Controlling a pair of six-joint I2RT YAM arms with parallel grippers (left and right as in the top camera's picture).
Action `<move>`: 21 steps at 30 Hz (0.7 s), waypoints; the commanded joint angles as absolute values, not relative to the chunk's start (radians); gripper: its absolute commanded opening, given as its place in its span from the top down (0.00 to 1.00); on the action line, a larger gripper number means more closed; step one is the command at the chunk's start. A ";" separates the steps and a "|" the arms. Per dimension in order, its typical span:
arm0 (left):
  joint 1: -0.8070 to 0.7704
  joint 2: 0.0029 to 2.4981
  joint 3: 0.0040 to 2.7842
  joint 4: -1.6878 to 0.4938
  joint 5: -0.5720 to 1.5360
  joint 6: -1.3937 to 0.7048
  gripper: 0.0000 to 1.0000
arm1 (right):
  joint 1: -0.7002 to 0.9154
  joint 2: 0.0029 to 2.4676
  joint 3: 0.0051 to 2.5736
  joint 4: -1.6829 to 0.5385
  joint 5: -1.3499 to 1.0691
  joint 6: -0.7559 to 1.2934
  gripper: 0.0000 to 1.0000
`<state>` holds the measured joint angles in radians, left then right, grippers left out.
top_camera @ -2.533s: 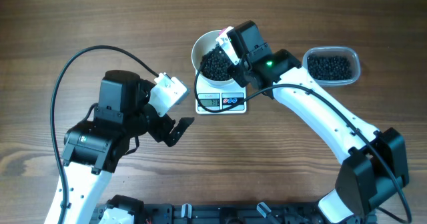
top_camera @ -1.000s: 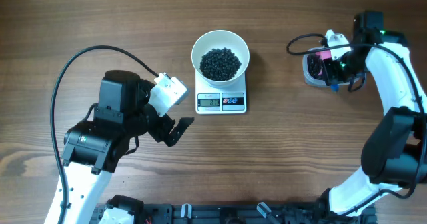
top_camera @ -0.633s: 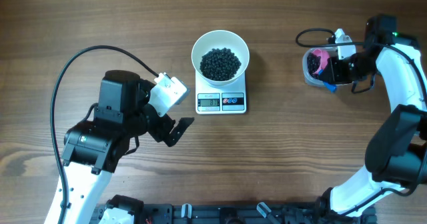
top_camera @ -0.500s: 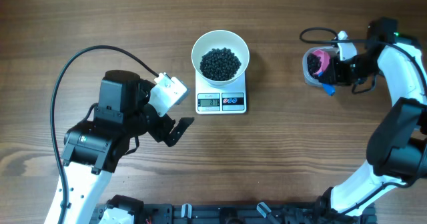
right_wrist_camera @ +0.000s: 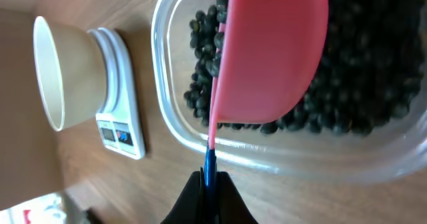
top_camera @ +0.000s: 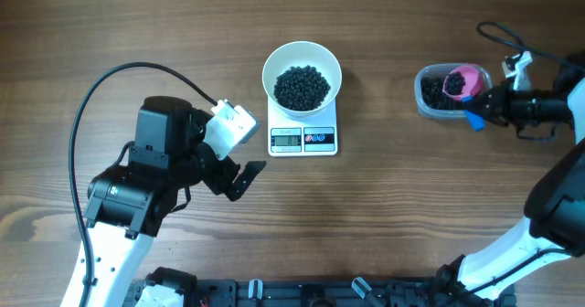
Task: Scoop item into bowl and weigh 150g on scale
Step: 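Move the pink scoop back into the bean tub and scoop beans, then carry the filled scoop over the white bowl and tip beans in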
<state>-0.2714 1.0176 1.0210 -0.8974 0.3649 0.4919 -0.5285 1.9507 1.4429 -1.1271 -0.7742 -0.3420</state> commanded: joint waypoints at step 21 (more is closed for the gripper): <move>-0.264 1.021 1.044 -0.896 0.374 0.487 0.00 | -0.250 1.695 1.461 -1.342 -1.139 -0.332 0.96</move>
<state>-0.2714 1.0176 1.0210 -0.8970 0.3649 0.4923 -0.3351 1.7142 1.4429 -1.3499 -1.0996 -0.3679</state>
